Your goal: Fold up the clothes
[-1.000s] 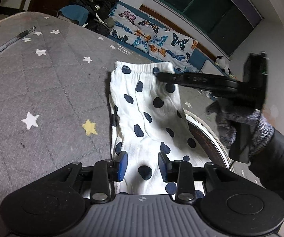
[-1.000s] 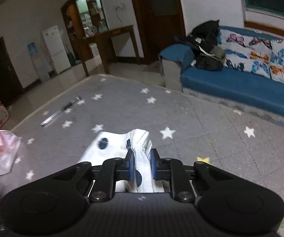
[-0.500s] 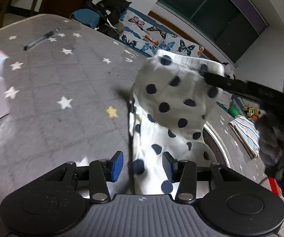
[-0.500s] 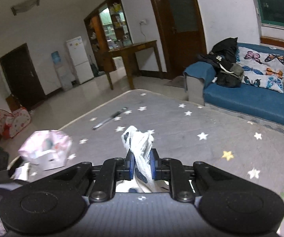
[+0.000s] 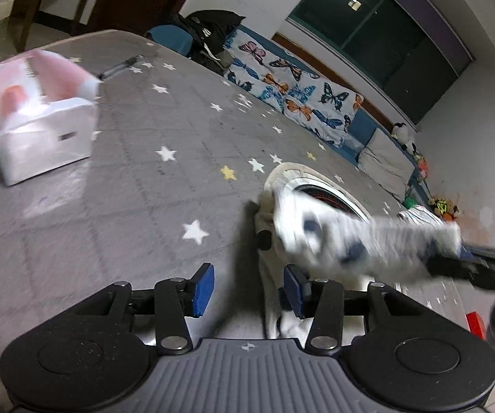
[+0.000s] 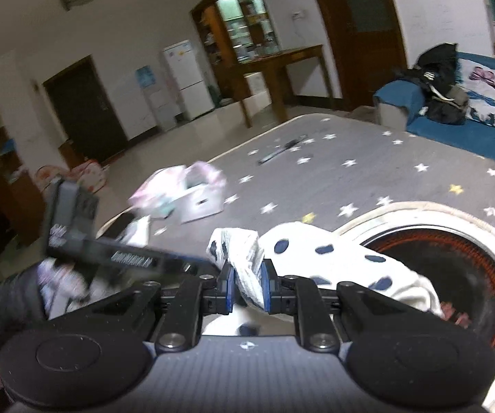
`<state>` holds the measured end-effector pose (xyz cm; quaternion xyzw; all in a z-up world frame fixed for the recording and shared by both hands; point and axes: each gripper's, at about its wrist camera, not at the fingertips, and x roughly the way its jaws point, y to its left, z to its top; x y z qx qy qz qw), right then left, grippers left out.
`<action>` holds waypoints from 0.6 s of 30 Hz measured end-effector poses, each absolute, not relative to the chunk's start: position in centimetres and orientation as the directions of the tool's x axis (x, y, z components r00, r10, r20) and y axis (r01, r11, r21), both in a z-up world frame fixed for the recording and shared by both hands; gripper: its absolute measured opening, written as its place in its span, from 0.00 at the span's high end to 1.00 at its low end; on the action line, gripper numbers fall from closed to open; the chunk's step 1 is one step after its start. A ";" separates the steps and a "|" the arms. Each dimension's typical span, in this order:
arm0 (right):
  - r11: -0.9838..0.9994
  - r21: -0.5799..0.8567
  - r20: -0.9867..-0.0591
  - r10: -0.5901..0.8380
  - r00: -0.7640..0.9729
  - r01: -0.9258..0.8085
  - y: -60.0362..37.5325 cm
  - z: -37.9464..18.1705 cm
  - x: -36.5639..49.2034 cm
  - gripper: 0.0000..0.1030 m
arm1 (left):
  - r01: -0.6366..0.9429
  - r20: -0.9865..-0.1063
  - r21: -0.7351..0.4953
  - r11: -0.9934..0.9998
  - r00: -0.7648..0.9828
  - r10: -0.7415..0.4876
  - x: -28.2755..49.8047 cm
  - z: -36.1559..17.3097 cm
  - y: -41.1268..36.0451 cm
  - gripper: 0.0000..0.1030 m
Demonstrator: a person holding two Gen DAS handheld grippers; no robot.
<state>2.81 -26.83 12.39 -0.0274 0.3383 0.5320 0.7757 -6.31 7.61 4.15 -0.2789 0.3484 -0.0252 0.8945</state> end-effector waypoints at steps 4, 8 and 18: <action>0.377 0.320 -0.540 0.827 0.160 -0.869 -28.3 13.1 -0.9 0.86 | -0.169 -0.596 -0.518 0.839 0.775 -0.212 -8.3 4.9 8.6 0.52; 0.310 0.290 -0.552 0.827 0.106 -0.906 -29.7 12.9 -4.4 0.86 | -0.173 -0.582 -0.525 0.833 0.787 -0.203 -10.2 5.4 9.0 0.52; 0.229 0.068 -0.676 0.726 0.123 -0.971 -32.3 9.2 -11.4 0.85 | -0.008 -0.545 -0.536 0.844 0.767 -0.339 -12.0 6.6 5.0 0.52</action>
